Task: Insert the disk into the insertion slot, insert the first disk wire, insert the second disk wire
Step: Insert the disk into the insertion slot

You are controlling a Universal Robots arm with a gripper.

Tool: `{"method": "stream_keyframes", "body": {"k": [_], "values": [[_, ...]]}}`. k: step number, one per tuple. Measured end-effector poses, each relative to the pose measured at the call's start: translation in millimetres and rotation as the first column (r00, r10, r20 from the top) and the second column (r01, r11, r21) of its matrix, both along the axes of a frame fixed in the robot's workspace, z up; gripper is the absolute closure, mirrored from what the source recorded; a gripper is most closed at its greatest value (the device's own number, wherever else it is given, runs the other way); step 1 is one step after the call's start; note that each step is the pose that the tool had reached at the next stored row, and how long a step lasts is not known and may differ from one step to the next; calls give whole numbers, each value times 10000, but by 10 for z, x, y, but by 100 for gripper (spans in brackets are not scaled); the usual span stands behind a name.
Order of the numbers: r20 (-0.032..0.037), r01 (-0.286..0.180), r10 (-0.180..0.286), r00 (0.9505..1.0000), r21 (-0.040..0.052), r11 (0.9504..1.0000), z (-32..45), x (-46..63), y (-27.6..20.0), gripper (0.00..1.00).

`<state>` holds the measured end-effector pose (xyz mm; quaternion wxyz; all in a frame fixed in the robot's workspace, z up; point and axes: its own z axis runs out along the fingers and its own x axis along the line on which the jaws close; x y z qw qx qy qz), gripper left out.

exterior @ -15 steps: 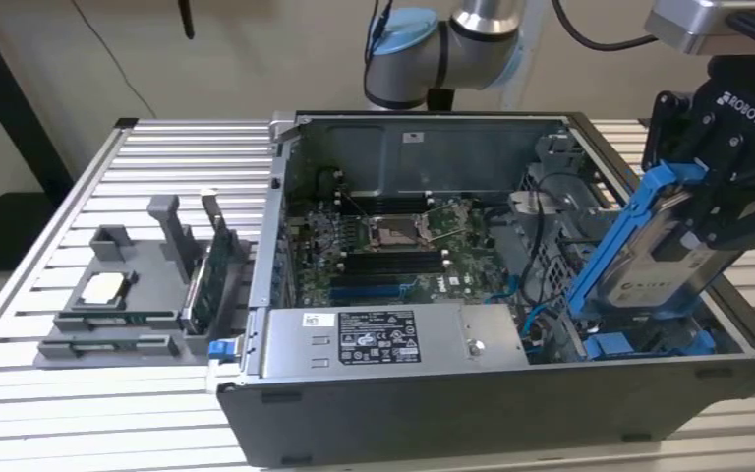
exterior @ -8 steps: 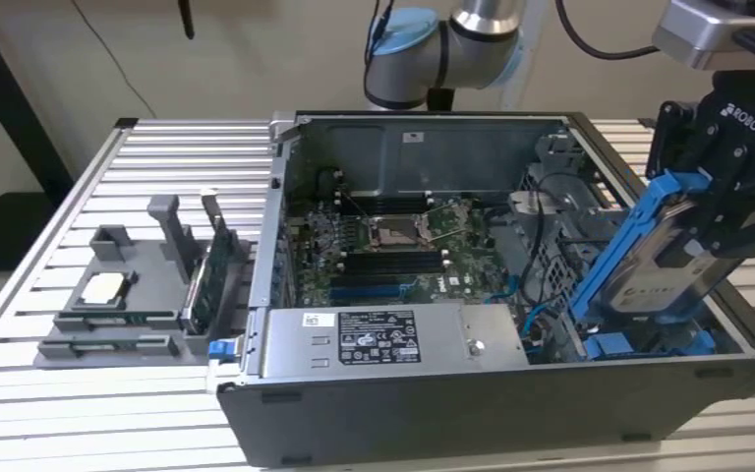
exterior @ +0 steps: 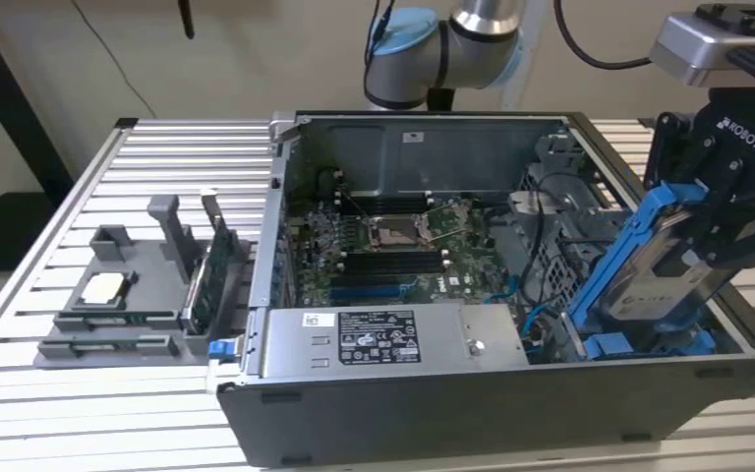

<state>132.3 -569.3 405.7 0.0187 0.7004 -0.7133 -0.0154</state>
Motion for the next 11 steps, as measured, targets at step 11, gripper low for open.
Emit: {"method": "stream_keyframes", "body": {"k": [11], "values": [[0, 0, 0, 10000, -8, 10000, -194, -4, 0, 67]]}}
